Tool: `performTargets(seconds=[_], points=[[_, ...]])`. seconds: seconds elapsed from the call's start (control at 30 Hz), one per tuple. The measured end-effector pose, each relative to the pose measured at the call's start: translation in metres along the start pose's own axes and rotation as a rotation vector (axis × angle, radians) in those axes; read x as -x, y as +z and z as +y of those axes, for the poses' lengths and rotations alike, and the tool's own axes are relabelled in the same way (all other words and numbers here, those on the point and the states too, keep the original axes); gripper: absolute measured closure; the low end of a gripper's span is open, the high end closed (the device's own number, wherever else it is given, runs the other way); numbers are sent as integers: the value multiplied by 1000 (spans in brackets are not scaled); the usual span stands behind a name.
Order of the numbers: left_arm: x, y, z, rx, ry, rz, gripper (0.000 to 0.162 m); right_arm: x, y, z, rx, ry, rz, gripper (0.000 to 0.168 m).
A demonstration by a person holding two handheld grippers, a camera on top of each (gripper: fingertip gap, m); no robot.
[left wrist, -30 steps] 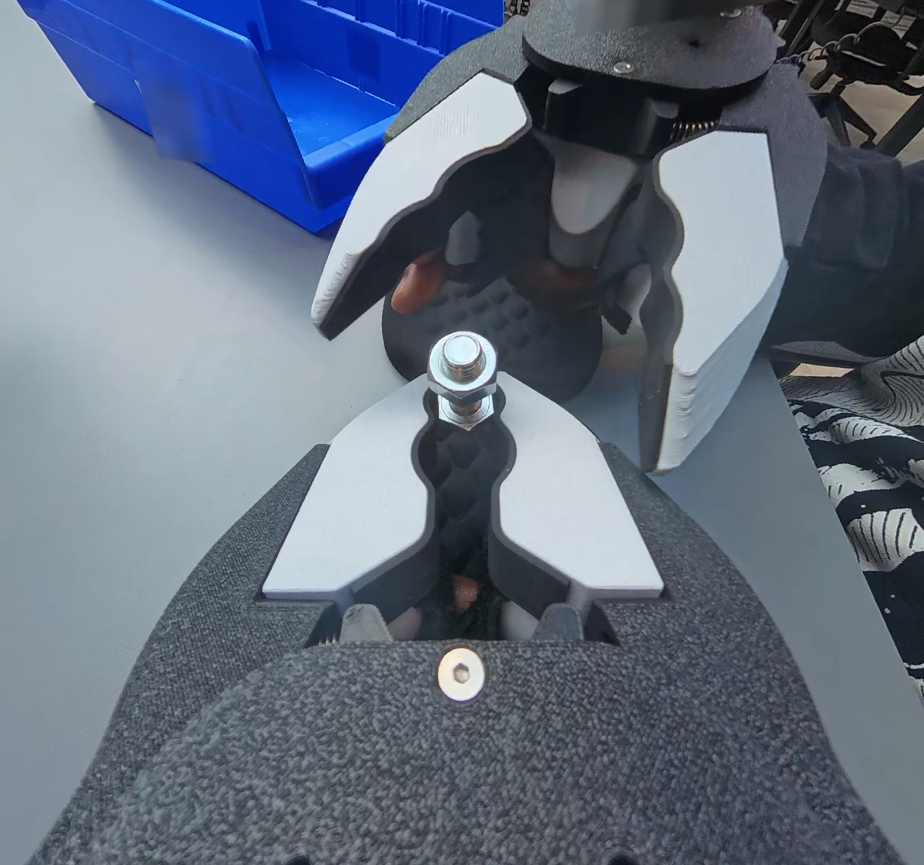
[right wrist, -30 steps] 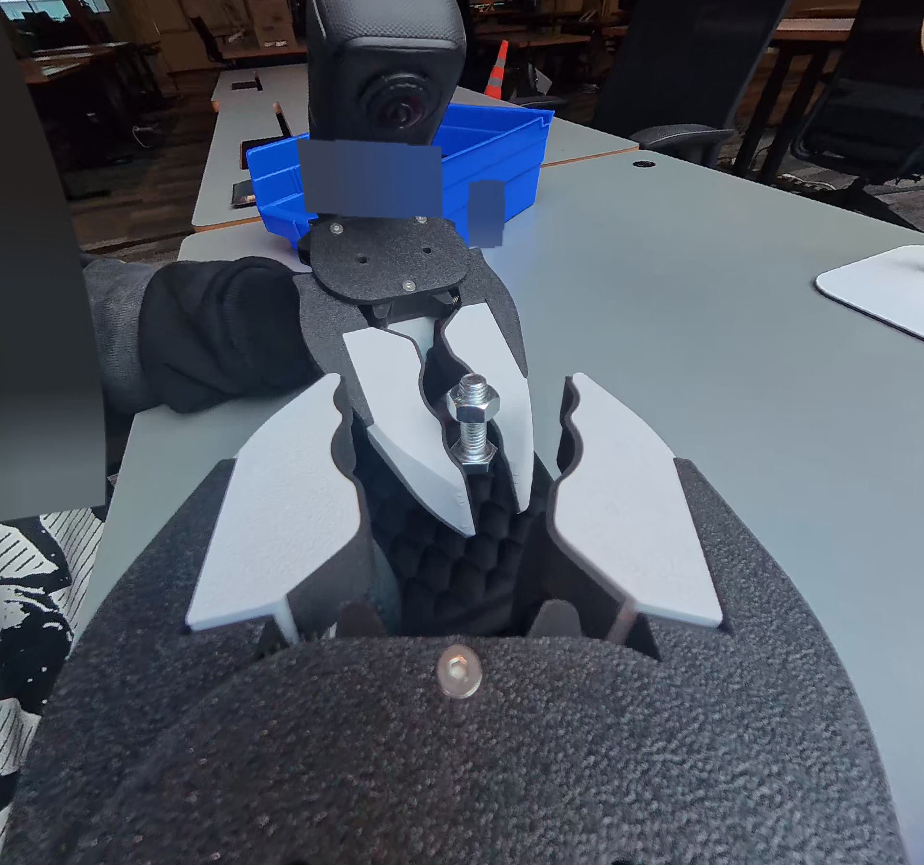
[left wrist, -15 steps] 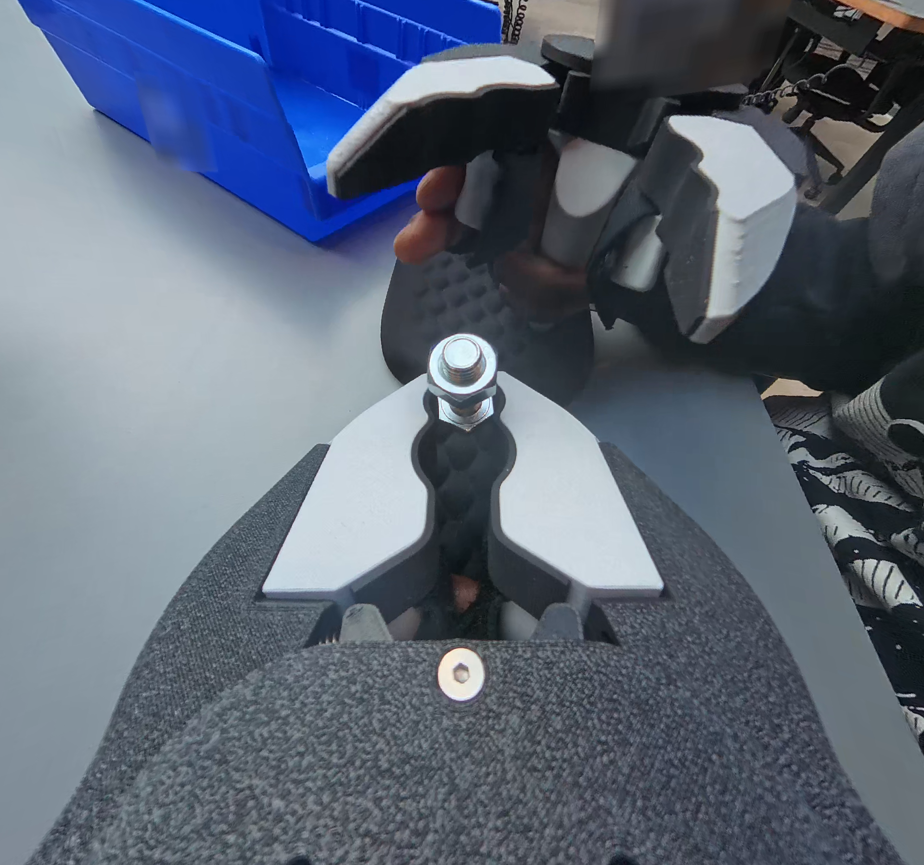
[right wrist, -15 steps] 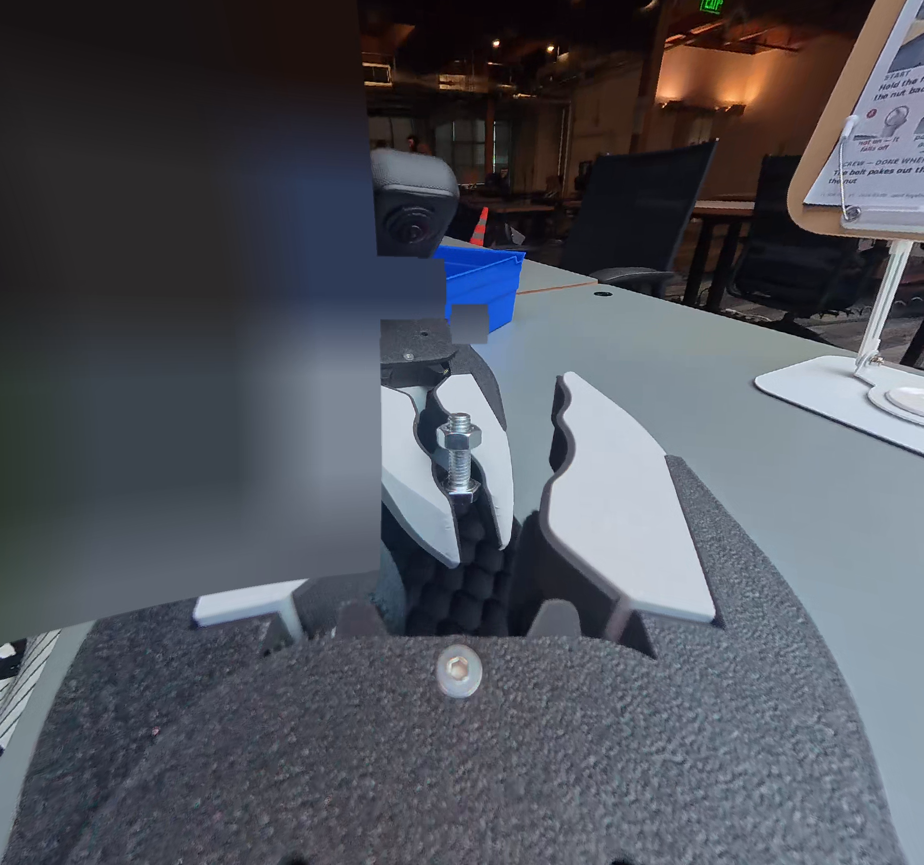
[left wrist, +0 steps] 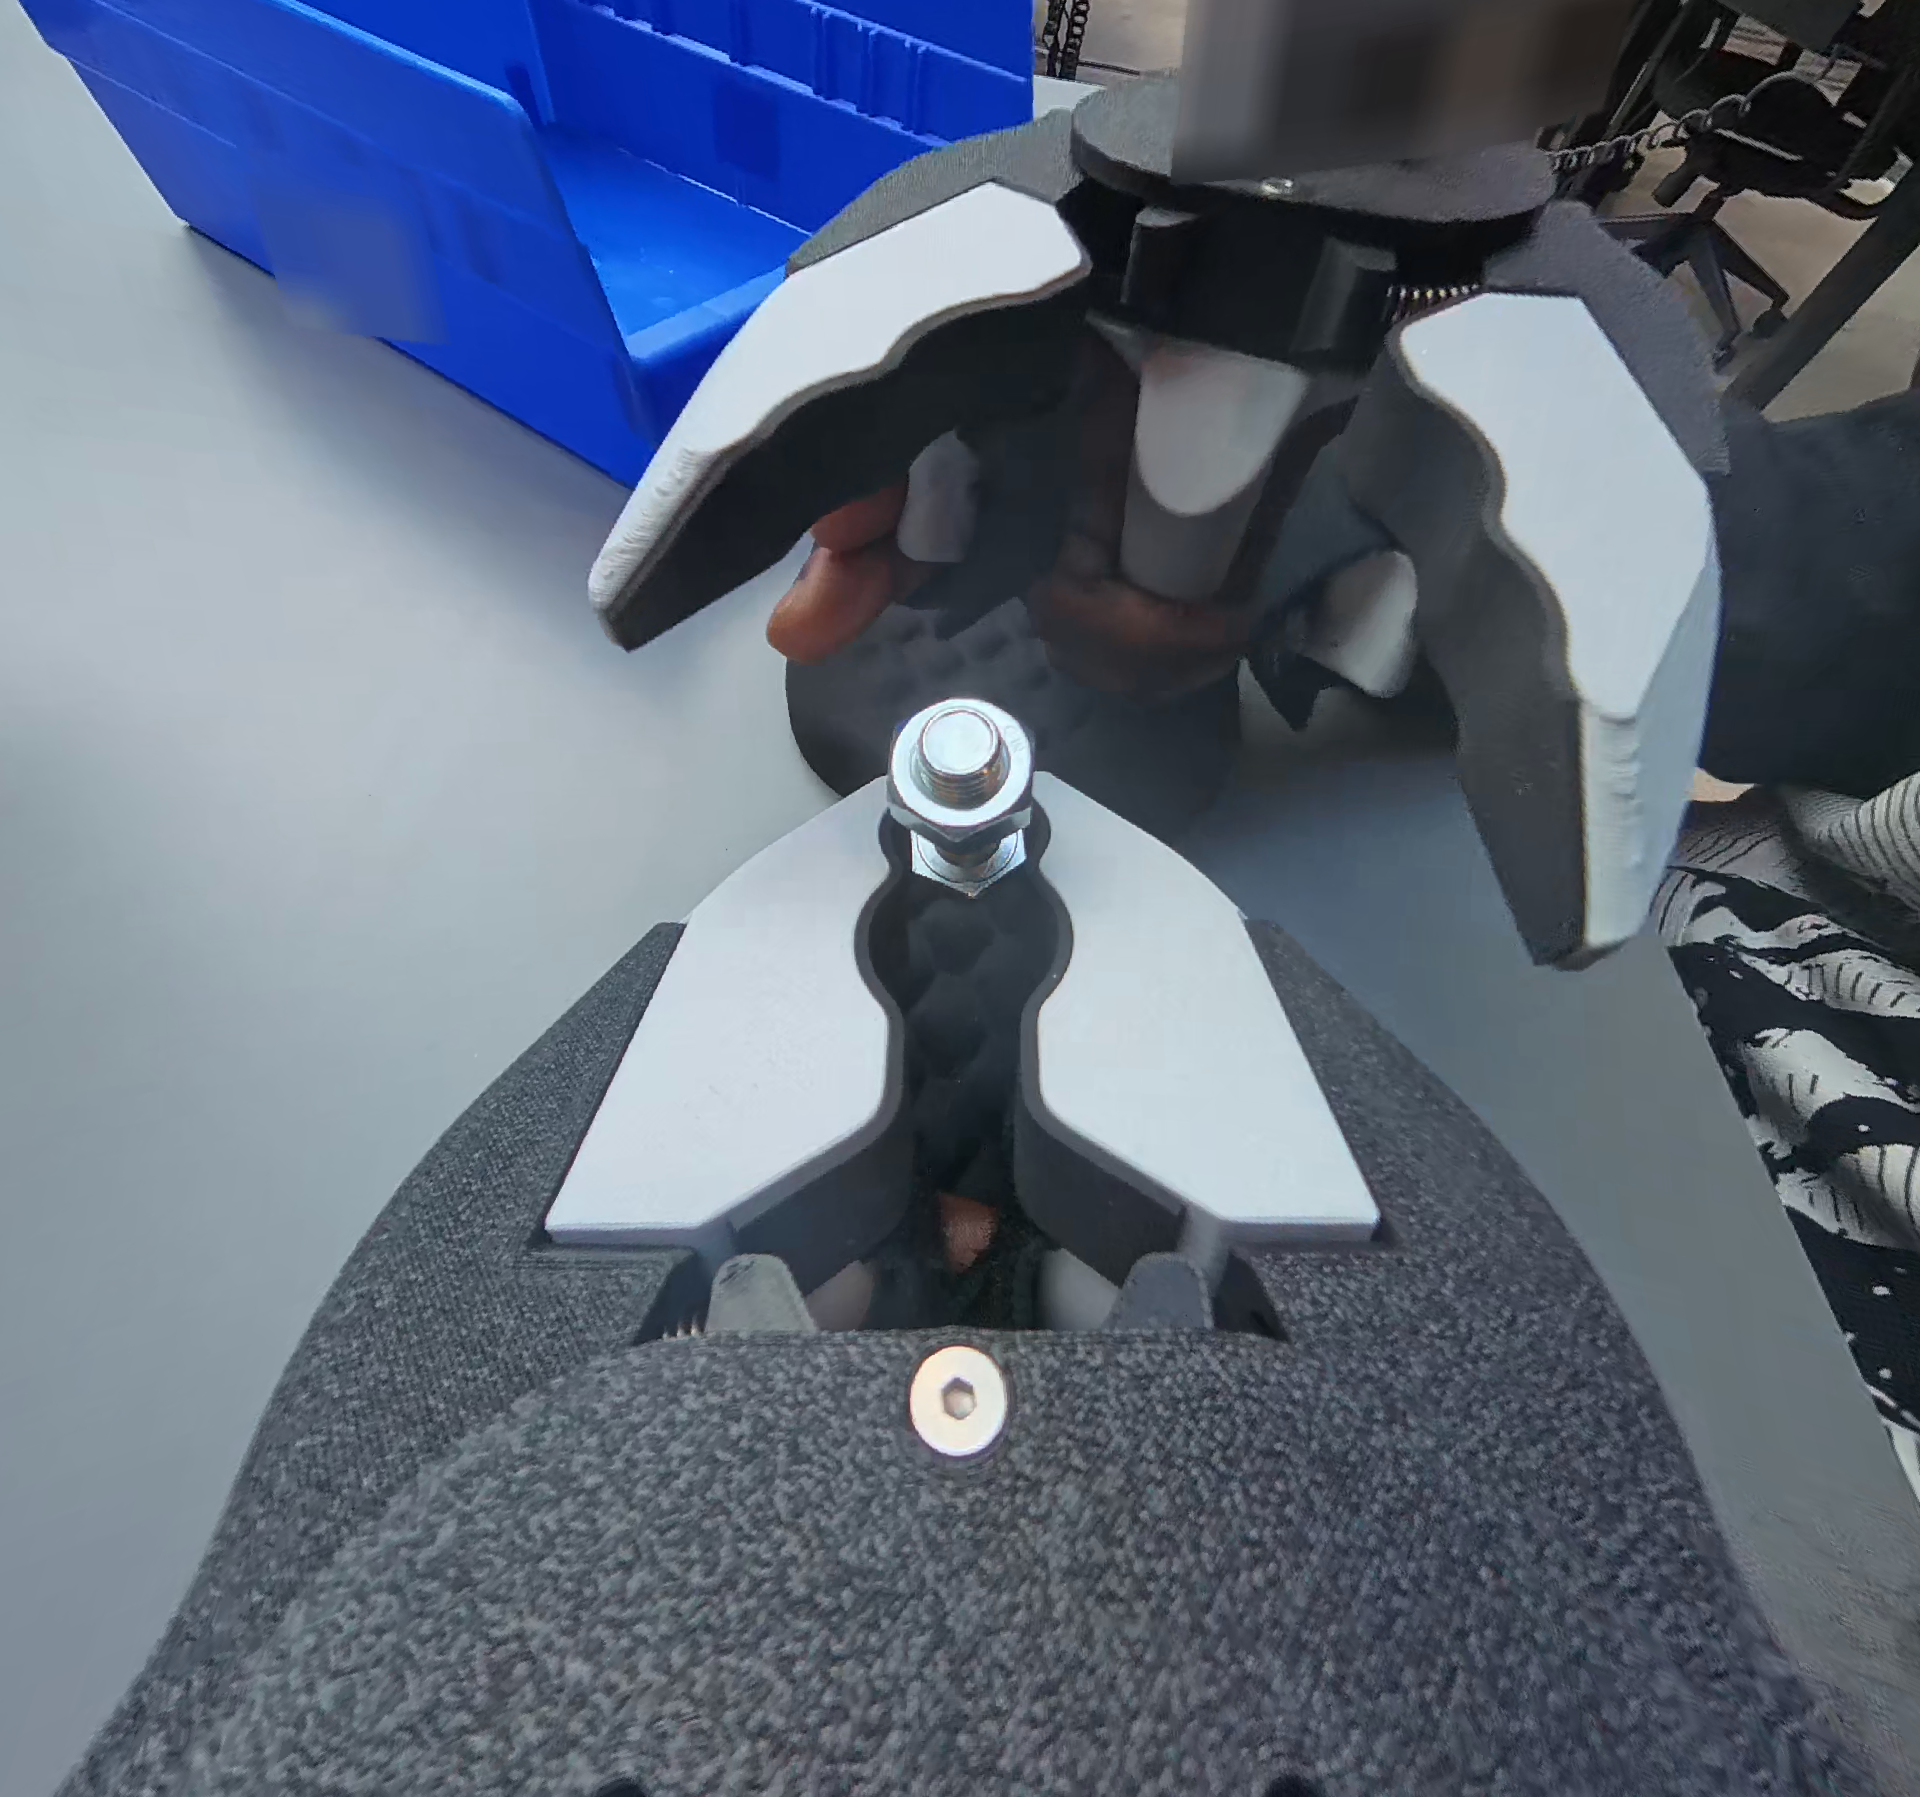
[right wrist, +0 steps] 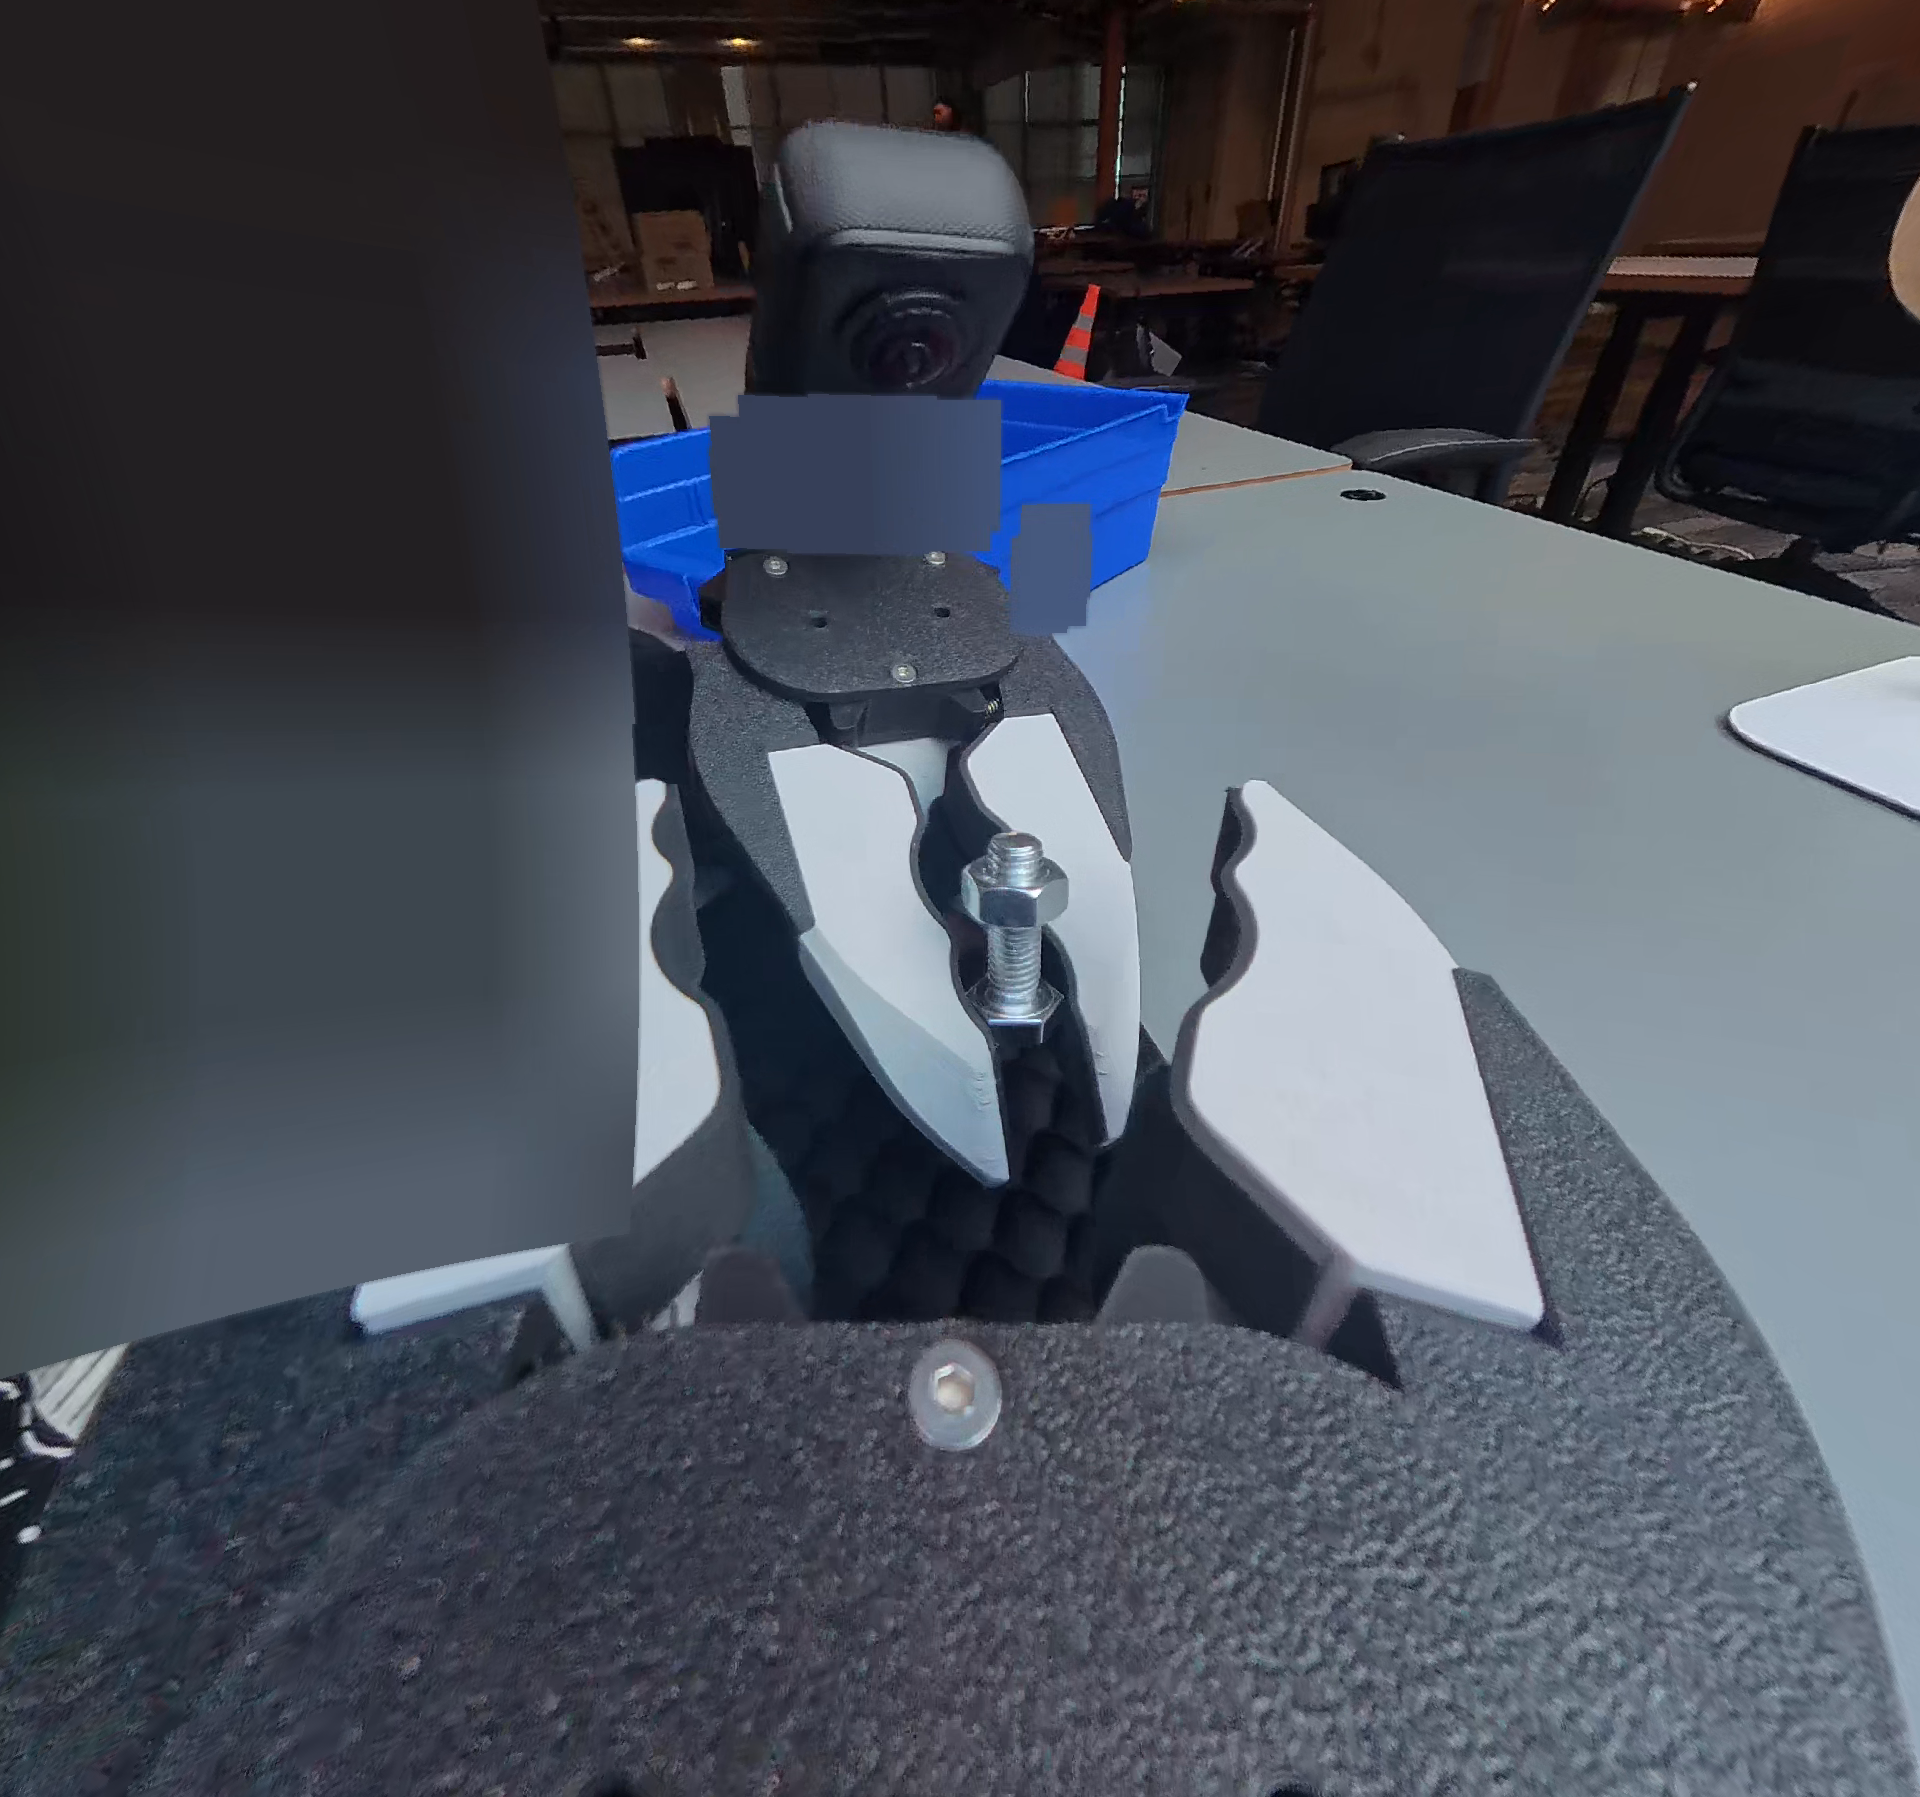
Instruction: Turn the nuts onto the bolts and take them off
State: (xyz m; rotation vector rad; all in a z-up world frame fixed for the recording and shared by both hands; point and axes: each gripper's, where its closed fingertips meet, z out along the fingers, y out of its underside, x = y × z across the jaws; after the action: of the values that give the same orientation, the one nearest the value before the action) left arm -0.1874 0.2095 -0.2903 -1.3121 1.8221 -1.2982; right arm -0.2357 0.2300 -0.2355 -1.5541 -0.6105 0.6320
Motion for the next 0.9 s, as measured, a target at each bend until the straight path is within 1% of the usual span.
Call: performTargets(seconds=[0.1,0.17,0.23,0.3,0.4,0.53,0.6,0.73,0.9], points=[[-3,2,3,27,37,-7,145,11,7,9,71,-94,-18,70],[-3,3,5,43,66,-23,145,21,10,16,109,-160,-47,73],[-5,5,7,59,82,-23,145,20,10,17,115,-185,-25,74],[-4,6,8,73,81,-26,145,18,9,14,100,-178,-16,80],[-6,6,10,84,95,-23,145,18,5,9,61,-186,-1,95],[-5,6,9,79,93,-27,145,13,2,12,92,-154,44,92],[-6,5,8,72,89,-16,145,14,1,15,122,-114,35,95],[-7,4,6,59,85,-6,145,22,-3,23,164,-29,-41,88],[-7,2,4,40,61,8,145,23,-5,23,167,-38,-29,90]])
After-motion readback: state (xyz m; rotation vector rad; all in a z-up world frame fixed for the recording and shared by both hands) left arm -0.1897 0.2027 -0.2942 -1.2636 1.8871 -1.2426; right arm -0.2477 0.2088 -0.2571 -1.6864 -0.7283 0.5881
